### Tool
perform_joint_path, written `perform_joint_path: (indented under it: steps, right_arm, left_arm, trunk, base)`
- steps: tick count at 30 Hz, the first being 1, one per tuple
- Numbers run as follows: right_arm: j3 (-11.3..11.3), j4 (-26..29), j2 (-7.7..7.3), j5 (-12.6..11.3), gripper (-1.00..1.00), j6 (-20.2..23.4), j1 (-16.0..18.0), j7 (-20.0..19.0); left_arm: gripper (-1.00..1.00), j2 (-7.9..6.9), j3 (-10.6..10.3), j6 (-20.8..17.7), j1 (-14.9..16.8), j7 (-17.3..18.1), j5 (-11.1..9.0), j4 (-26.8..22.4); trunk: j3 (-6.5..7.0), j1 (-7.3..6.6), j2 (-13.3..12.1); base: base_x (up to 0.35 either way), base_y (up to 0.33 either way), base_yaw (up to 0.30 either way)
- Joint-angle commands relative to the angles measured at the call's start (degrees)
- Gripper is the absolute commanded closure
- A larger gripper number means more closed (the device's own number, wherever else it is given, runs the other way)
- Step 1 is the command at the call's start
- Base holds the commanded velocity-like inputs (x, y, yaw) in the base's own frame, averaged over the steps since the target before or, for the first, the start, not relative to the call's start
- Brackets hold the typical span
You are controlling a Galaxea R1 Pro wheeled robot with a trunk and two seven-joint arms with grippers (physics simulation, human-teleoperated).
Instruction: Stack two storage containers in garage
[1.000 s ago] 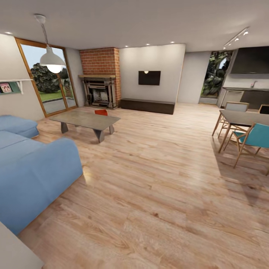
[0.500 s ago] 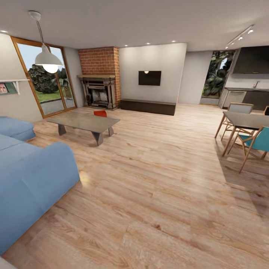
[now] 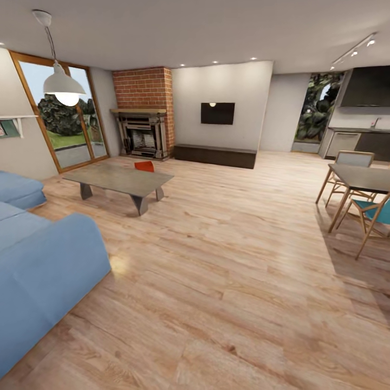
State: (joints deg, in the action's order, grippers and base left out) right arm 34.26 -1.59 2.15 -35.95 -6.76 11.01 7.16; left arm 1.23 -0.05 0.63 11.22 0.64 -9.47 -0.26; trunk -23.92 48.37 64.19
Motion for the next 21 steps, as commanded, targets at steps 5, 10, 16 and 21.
perform_joint_path:
  steps: [5,10,16,21]
  right_arm:
    - [0.45,-0.17,0.05,-0.44,-1.0,-0.29,0.06,0.04]
    - [0.45,-0.17,0.05,-0.44,-1.0,-0.28,0.06,0.04]
    - [0.45,-0.17,0.05,-0.49,-1.0,-0.28,0.06,0.04]
    - [0.45,-0.17,0.05,-0.49,-1.0,-0.28,0.06,0.04]
  left_arm:
    - [-1.0,0.04,-0.04,0.07,0.03,0.07,-0.46,0.04]
    - [-1.0,0.03,-0.04,0.07,0.03,0.07,-0.46,0.03]
    - [-1.0,0.03,-0.04,0.07,0.03,0.07,-0.46,0.04]
    - [-1.0,0.06,-0.04,0.07,0.03,0.07,-0.46,0.02]
  trunk:
    - [-0.06,0.03,0.03]
    - [-0.06,0.03,0.03]
    - [-0.06,0.03,0.03]
    - [-0.06,0.03,0.03]
  base:
    - [0.323,0.0,0.0]
    - [0.323,0.0,0.0]
    - [0.323,0.0,0.0]
    - [0.323,0.0,0.0]
